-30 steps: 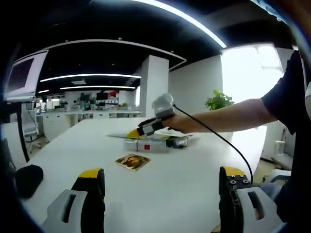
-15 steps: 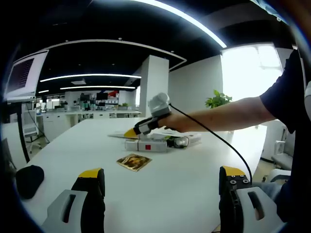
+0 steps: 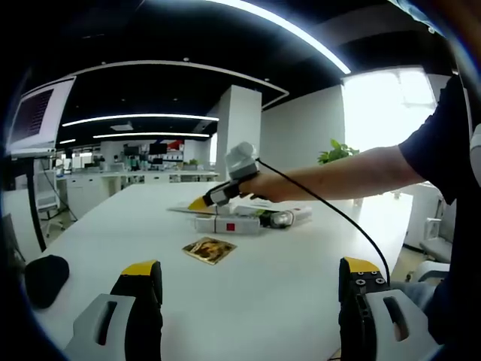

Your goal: Arrange the skincare products in the storage area until every visible bottle or jar stands upright without overlapping.

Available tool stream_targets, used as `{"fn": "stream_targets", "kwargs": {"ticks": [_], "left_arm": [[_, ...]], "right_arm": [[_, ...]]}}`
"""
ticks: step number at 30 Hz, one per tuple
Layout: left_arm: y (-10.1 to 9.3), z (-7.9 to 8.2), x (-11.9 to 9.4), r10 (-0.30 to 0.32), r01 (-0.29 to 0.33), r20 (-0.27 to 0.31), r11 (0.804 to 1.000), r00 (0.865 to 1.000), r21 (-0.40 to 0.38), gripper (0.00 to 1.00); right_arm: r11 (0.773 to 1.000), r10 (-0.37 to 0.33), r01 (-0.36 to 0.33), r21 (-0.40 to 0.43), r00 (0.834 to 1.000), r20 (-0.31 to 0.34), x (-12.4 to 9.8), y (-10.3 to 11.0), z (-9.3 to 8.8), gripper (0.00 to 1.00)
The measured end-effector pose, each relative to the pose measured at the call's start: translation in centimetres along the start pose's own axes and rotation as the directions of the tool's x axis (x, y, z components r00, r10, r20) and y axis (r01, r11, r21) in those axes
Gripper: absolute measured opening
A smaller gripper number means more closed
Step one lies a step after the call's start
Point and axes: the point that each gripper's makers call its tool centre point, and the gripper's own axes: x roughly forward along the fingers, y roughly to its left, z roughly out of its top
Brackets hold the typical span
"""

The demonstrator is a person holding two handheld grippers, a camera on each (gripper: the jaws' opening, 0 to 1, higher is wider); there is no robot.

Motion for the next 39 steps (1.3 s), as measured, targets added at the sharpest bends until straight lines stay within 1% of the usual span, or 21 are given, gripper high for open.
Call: {"fn": "stream_targets", "kwargs": {"ticks": [6,9,16,18,20,24,28,33,39], "left_arm": [[0.1,0.1,-0.1,0.004,-0.004,0.001,1.0,1.0,0.002,1.0],[0.3,0.0,-0.1,0.005,-0.005,0.001,1.0,1.0,-0.002,1.0],[0.3,-0.1,-0.1,0.006,-0.006,-0.005,1.0,1.0,-0.003,1.0],[0.3,0.0,-0.1,0.008,-0.008,-0.006,1.0,1.0,-0.004,1.0],[0.2,0.1,-0.2,0.007,-0.007,-0.002,1.0,1.0,-0.002,1.0],[0.3,0.1,-0.2,0.01,-0.01,-0.001,1.0,1.0,0.002,1.0],[0.4,-0.2,-0.2,0.011,-0.011,-0.012,1.0,1.0,0.001,1.0],[0.6,0.0,-0.4,0.021,-0.021,-0.005,1.0,1.0,0.001,1.0],[0.6,-0.1,-0.3,0.018,-0.018,-0.006,1.0,1.0,-0.001,1.0]], "right_arm": [[1.0,0.006,-0.006,0.017,1.0,-0.012,0.6,-0.2,-0.3,0.62],[1.0,0.012,-0.012,0.019,1.0,-0.023,1.0,-0.1,-0.4,0.61],[1.0,0.014,-0.014,0.007,0.999,-0.031,1.5,-0.3,-0.2,0.59],[1.0,0.017,-0.017,0.003,0.999,-0.032,1.6,-0.3,-0.1,0.57],[1.0,0.022,-0.022,0.001,0.998,-0.051,1.8,-0.1,-0.4,0.57],[1.0,0.024,-0.024,-0.003,0.998,-0.051,2.0,-0.2,-0.3,0.57],[1.0,0.024,-0.024,-0.001,0.998,-0.063,2.3,-0.5,-0.5,0.56],[1.0,0.028,-0.029,-0.007,0.997,-0.067,2.2,-0.3,-0.6,0.53],[0.999,0.034,-0.033,0.003,0.997,-0.075,2.3,-0.3,-0.8,0.49]]}}
